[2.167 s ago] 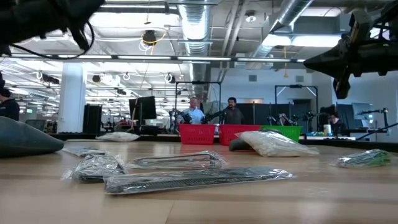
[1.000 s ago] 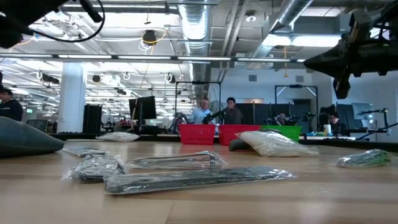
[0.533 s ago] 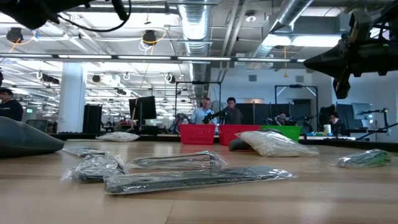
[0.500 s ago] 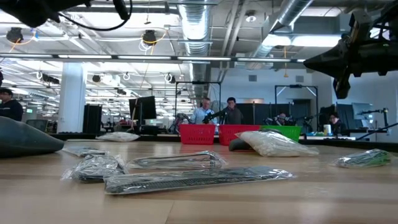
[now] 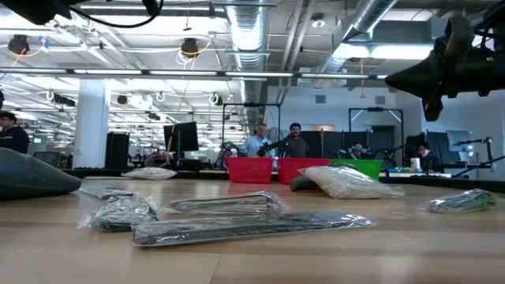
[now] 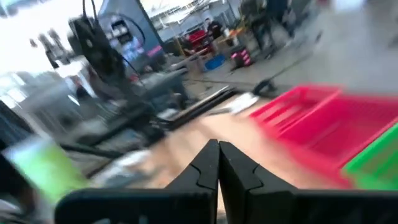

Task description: Pick & Place Travel size toiletries

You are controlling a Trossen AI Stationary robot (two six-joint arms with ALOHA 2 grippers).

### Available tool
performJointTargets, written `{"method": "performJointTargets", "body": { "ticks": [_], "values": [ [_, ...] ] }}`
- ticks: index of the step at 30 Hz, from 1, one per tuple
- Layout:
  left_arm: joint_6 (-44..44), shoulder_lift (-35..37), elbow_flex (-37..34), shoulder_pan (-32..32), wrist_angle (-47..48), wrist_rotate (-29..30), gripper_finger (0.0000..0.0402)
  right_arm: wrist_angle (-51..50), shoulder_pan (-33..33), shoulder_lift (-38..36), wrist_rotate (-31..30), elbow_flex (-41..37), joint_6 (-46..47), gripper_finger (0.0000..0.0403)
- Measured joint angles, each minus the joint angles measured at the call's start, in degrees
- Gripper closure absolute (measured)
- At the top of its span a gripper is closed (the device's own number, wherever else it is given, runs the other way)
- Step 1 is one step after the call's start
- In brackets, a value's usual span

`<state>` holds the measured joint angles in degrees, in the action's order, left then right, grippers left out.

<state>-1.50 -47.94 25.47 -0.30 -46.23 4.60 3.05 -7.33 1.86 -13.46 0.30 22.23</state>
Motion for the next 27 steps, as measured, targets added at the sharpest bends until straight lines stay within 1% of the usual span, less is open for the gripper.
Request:
{"method": "performJointTargets", "body": {
  "ticks": [2,3,5,7,9,11,13,15,17,19,20,23,27],
  "values": [
    [-0.04,-0.32,0.00,0.00,-0.16,0.00,0.0401,3.13,-0.95,0.01,-4.83,0.00,-6.16,0.0403],
    [-0.38,-0.49,0.00,0.00,0.06,0.00,0.0401,5.76,-1.47,0.00,-6.60,0.00,-7.72,0.0403],
    [-2.94,-0.52,-0.07,-0.04,0.51,-0.22,0.0401,11.67,-2.49,0.01,-7.55,0.00,-9.58,0.0403],
    [-6.77,-0.42,-0.07,-0.04,-0.19,-2.86,0.0401,18.74,-3.41,-0.01,-7.15,0.00,-11.46,0.0403],
    [-9.86,-0.46,-0.07,-0.05,-2.85,-6.36,0.0401,25.46,-3.81,0.01,-3.79,0.00,-11.74,0.0403],
    [-12.82,-0.36,-0.07,-0.19,-6.13,-9.24,0.0401,31.72,-3.66,0.01,1.46,0.00,-12.07,0.0403],
    [-13.75,-0.41,-0.07,-1.43,-6.86,-10.19,0.0401,37.57,-3.30,0.01,7.57,0.00,-13.63,0.0403],
    [-13.85,-1.03,-0.07,-2.72,-6.50,-10.55,0.0401,43.58,-2.68,0.01,12.36,-0.02,-16.02,0.0403],
    [-14.39,-0.93,-0.09,-3.52,-5.82,-12.04,0.0401,46.19,-1.79,0.12,17.18,0.00,-17.93,0.0403],
    [-15.22,-0.75,-0.08,-4.10,-6.31,-14.24,0.0401,46.01,-0.72,1.20,22.02,0.12,-20.21,0.0403],
    [-15.37,-0.74,-0.07,-4.23,-6.32,-15.38,0.0401,46.10,-0.06,1.98,23.79,0.25,-21.21,0.0403],
    [-17.08,0.39,-0.08,-4.12,-5.98,-18.99,0.0401,47.83,2.58,6.12,26.36,1.83,-21.60,0.0403],
    [-18.24,3.18,-0.07,-4.07,-5.13,-24.33,0.0401,49.65,6.79,14.46,28.49,4.93,-25.70,0.0403]
  ]
}}
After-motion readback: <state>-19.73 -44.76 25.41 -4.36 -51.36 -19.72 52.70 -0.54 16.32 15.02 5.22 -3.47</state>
